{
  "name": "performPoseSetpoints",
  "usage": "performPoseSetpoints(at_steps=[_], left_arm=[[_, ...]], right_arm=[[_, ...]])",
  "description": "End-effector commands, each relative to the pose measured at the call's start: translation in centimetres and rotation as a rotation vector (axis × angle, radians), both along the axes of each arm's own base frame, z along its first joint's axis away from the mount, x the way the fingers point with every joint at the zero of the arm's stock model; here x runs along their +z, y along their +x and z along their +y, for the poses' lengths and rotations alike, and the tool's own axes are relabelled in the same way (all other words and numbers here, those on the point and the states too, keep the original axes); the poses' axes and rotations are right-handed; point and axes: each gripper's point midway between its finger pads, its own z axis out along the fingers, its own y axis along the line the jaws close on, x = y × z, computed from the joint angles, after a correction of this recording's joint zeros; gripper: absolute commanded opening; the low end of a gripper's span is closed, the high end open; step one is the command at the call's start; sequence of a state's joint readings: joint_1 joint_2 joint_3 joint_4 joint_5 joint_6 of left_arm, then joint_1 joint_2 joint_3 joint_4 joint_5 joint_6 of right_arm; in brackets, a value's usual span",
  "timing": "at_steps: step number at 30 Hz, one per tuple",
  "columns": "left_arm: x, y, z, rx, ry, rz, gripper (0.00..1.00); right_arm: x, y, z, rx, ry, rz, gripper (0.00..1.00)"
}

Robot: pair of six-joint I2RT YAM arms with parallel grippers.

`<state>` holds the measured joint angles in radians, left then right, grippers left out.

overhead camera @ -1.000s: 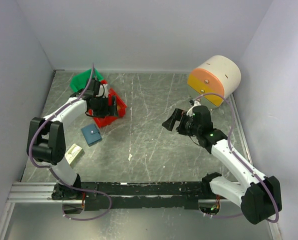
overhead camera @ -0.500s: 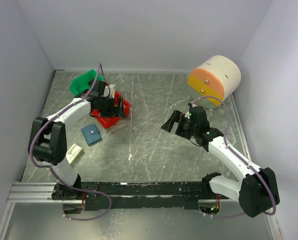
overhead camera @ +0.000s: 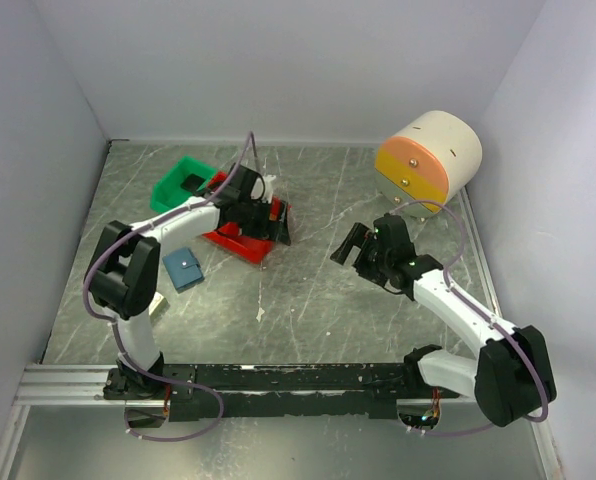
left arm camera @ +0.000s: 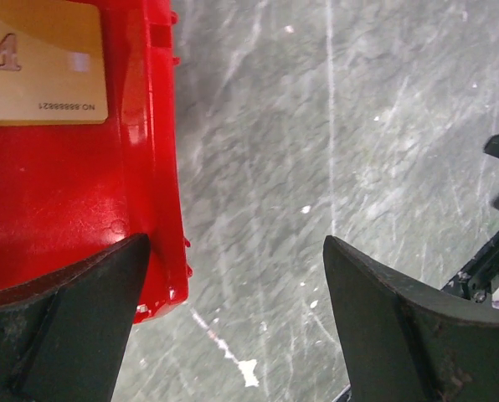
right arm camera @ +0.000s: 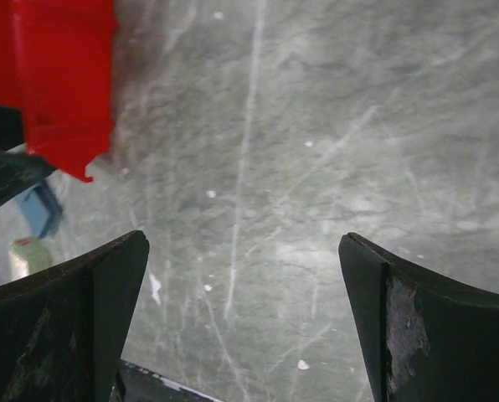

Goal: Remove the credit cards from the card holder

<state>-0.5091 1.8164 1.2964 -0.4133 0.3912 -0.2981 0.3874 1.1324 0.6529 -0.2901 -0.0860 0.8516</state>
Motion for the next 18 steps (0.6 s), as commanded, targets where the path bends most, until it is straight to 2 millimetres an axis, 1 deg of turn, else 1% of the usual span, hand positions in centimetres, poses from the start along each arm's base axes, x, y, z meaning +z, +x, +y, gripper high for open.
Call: performPoseSetpoints(at_steps=[1,6,8,11,15,18], left_arm=[[1.4,-0.8,-4.8,-0.067,-0.115,0.016,0.96],[1.3,-1.5,-8.2,-0.105,-0.142,0.029,0.95],[1.1,-2.0,-9.6,-0.125,-0.152,0.037,0.96],[1.1,-2.5,-11.7,-0.151,-0.177,0.041,0.95],[1.4,-3.4,-14.6,-0.176,-0.208,0.045,0.95],[1.8,-4.0,-16.5,-0.191,-0.235,0.044,0.95]], right_arm=[[-0.9,0.5,-2.6,-0.106,-0.110,0.045,1.00],[-1.6,1.3,-5.1,-0.126,-0.135,0.073,1.00],[-2.0,1.4,-5.7,-0.107,-0.114,0.087,1.00],[-2.2,1.5,-6.6,-0.081,-0.112,0.089,1.00],[-1.9,1.7,-8.0,-0.060,-0.153,0.079,1.00],[-1.4,1.9,-8.4,-0.042,-0.172,0.064,1.00]])
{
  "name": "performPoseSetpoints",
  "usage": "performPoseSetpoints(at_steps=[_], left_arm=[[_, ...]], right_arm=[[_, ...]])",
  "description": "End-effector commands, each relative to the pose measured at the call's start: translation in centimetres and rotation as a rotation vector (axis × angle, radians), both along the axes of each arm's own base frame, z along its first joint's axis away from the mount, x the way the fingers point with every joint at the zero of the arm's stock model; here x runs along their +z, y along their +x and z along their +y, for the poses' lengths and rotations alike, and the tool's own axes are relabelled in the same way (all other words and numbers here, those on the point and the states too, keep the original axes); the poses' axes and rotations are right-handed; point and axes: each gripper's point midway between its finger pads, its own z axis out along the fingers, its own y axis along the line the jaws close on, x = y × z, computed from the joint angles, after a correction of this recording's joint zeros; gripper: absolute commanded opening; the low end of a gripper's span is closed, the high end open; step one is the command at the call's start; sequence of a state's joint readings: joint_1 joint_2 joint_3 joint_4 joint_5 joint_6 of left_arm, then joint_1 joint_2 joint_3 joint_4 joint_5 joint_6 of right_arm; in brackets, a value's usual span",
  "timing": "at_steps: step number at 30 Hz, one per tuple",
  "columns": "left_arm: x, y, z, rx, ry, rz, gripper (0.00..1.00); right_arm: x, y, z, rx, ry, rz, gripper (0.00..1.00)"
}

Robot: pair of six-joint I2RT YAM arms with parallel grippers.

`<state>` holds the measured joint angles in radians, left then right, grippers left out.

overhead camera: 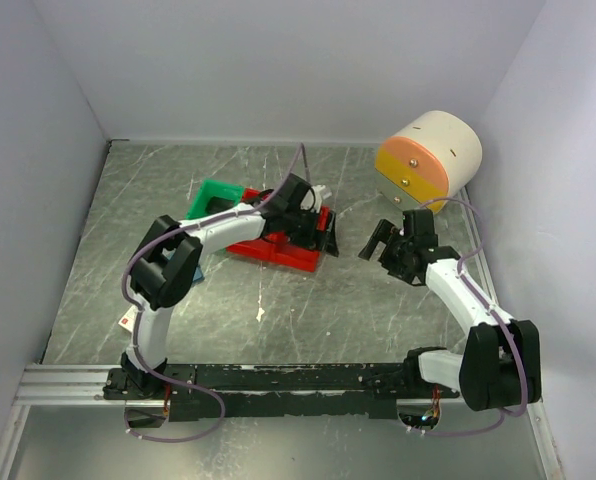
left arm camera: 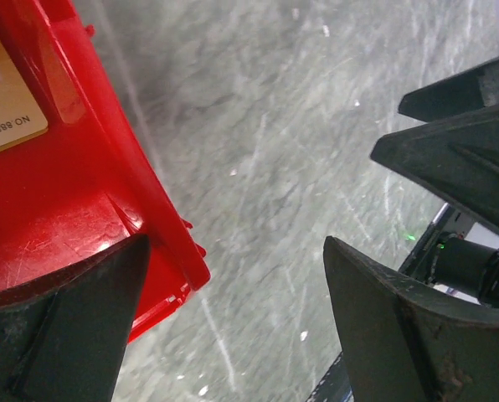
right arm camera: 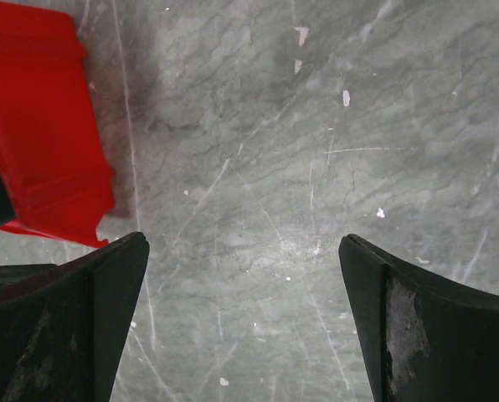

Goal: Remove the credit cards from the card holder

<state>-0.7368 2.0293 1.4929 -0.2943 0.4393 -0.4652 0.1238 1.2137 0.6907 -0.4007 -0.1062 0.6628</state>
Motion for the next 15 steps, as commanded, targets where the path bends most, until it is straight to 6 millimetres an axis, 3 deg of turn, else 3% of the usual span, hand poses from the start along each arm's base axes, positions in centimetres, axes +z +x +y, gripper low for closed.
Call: performPoseSetpoints(at_steps=[1,5,9,12,15], left_arm=[[2.5,-1.2,-4.4,-0.050,-0.116,-0.002,0.95],[3.3,-1.8,-6.2,-0.058,-0.159,0.001,0.95],[5.0,-1.8,-6.2,-0.047,-0.173,-0.020,0.95],[6.7,-1.6,-4.8,-0.015,-0.138,-0.083,0.95],[9.0,-1.2,-1.9,0.054,-0.074,-0.177,0.95]], right_arm=[[1.4,0.6,-0.3,0.079,-0.032,-0.037,1.00],[1.8,1.2,0.1,0.115,-0.020,-0.056,1.00],[2.7,1.8,1.2,0.176,0.018,-0.083,1.00],[3.4,2.1,2.3,0.236,0.057,-0.115,0.98],[4.0,2.4,4.0,0.293,0.116,-0.138,0.95]])
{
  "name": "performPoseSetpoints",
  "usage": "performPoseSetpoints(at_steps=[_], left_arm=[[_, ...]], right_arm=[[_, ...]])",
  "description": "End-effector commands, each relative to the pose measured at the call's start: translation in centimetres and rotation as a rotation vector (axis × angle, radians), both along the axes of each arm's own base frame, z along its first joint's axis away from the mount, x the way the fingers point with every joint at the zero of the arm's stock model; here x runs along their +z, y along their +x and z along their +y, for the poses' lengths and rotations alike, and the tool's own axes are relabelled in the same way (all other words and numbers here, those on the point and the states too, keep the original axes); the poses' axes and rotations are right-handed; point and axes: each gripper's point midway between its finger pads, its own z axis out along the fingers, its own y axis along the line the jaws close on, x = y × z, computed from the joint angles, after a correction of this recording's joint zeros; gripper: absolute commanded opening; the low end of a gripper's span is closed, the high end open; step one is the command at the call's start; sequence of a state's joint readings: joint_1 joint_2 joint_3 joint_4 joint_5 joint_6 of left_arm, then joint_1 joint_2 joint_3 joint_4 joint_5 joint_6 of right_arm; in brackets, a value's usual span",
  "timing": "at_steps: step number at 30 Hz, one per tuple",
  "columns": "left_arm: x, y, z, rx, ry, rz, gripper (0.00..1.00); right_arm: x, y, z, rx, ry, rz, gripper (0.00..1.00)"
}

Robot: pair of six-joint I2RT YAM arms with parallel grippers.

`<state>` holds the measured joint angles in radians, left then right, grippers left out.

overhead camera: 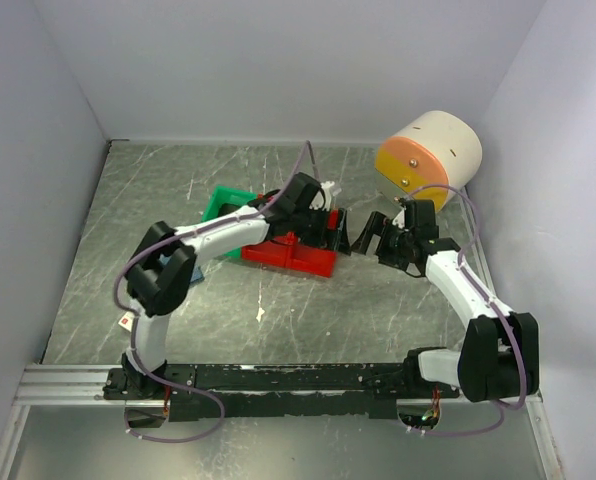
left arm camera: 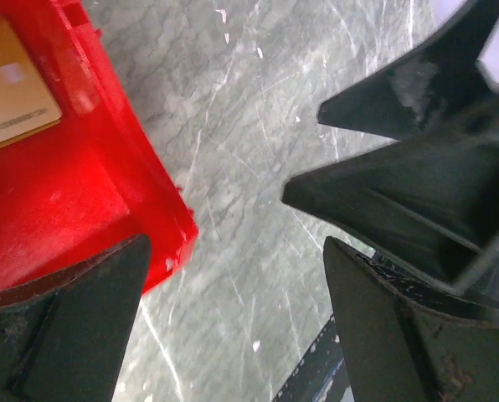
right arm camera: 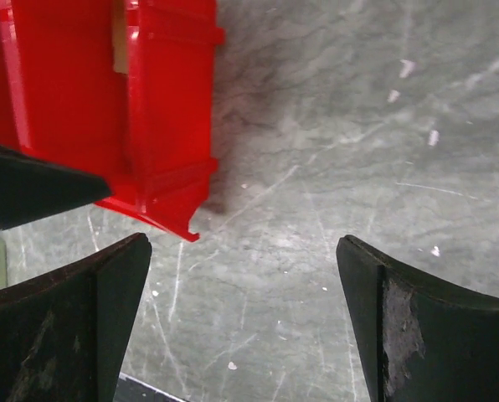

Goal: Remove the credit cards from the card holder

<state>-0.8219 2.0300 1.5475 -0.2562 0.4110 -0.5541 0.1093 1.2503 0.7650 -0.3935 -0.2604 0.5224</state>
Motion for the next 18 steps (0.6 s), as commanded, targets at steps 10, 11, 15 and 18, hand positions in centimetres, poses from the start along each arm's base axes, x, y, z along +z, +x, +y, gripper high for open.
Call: performPoseSetpoints(at_steps=[10,11,15,18], left_arm=[[7.7,3.6,21.4,0.498,0.188,-0.235,0.95],[7.8,4.2,24.1,0.558,0.201,-0.235,0.95],[6.3,5.5,33.0,0.739,0.261,-0.167,0.95],[4.6,6.6,37.1,0.808,0.271,-0.097,0.95]], right_arm=[[-0.3,2.4,6.3,0.135,-0.164,-0.005,0.94],[-0.6,2.5,6.3,0.129,-0.187,0.002,0.95],[-1.8,2.8,5.7,0.107,-0.288,0.036,0.95],[-2.3,3.4,5.2,0.104,-0.339,0.048,0.96]])
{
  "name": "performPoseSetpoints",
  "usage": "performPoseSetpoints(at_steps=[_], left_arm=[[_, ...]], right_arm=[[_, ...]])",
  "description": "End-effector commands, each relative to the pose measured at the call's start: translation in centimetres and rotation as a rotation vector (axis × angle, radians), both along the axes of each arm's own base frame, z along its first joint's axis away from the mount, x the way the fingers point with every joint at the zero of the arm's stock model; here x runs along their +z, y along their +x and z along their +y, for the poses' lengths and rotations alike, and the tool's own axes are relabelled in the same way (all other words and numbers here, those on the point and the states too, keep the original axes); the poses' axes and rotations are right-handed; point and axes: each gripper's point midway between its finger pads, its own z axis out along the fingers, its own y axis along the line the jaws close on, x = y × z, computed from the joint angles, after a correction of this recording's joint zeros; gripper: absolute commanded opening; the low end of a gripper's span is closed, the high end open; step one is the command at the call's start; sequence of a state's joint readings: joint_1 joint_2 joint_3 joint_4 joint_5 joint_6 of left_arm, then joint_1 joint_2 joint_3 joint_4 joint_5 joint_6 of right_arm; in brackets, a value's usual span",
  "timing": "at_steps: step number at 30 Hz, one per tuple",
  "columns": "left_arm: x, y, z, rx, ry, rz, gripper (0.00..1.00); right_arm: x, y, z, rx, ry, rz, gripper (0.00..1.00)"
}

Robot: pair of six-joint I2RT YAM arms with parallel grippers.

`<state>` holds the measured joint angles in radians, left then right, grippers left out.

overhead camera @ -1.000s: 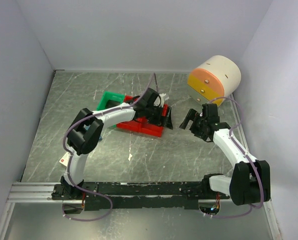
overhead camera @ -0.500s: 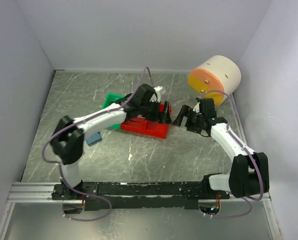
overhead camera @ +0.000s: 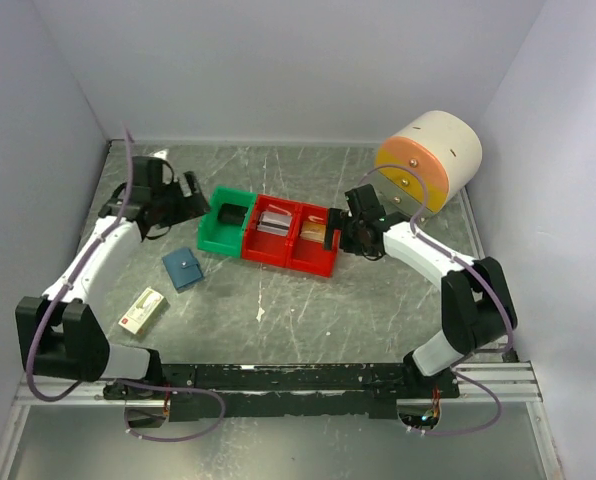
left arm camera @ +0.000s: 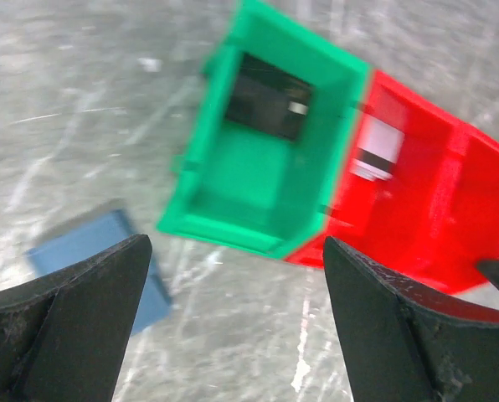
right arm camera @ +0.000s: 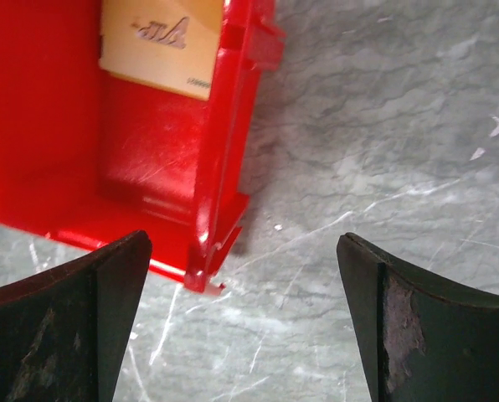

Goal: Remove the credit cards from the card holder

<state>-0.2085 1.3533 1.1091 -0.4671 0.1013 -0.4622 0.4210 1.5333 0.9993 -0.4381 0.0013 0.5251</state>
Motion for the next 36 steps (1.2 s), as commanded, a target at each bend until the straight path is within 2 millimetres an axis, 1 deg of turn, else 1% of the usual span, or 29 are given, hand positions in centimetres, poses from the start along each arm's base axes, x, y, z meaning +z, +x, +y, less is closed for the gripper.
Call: performPoseSetpoints(at_steps=[1,3,4,8,11,14,17,20,26,27,29,31,34,36], left_arm=[[-2.9,0.0,4.3,0.038,-0.007,0.108,0.95],[-3.9,0.7,4.7,0.033,-0.048,0.140,0.95],[-4.2,1.1,4.4,0.012,-0.074,0.147,0.95],[-5.2,1.6,2.0,-0.102,-0.184,0.162,0.96],[-5.9,1.1,0.3,-0.171,-0.272,0.173,0.95],[-6.9,0.3,-0.4,-0.196,-0.313,0.195,0.95],[-7.2,-0.6,-1.2,-0.225,-0.357,0.207,0.95],[-7.7,-1.3,-1.8,-0.235,-0.372,0.217,0.95],[-7.7,-2.2,-3.6,-0.277,-0.366,0.244,0.96],[-7.6,-2.2,-3.5,-0.264,-0.347,0.243,0.95],[-7.8,-2.0,-2.2,-0.191,-0.281,0.239,0.95],[-7.9,-1.7,-0.2,-0.083,-0.188,0.237,0.96],[-7.6,-1.2,4.0,0.123,-0.028,0.226,0.95],[-7.2,-0.8,6.4,0.220,0.025,0.218,0.95]], right_arm=[[-0.7,0.9,-2.0,-0.051,-0.138,0.003,0.96],[-1.1,1.0,-2.5,-0.056,-0.174,0.009,0.96],[-1.2,1.1,-2.9,-0.059,-0.196,0.012,0.97],[-1.6,1.5,-4.2,-0.046,-0.276,0.012,0.98],[-1.7,2.0,-4.6,-0.030,-0.295,0.012,0.98],[-1.9,2.7,-5.2,-0.017,-0.301,0.005,0.99],[-1.9,3.6,-5.7,0.002,-0.291,0.004,0.99],[-1.8,4.7,-6.2,0.023,-0.289,-0.005,0.99],[-1.4,6.4,-6.9,0.029,-0.268,-0.007,0.98],[-1.4,6.5,-6.8,0.034,-0.265,-0.005,0.98],[-1.0,6.5,-6.5,0.048,-0.251,-0.007,0.98],[-0.1,6.5,-6.0,0.061,-0.225,-0.029,0.98],[1.5,6.5,-5.3,0.084,-0.183,-0.072,0.99],[2.6,6.5,-5.1,0.087,-0.163,-0.098,0.99]])
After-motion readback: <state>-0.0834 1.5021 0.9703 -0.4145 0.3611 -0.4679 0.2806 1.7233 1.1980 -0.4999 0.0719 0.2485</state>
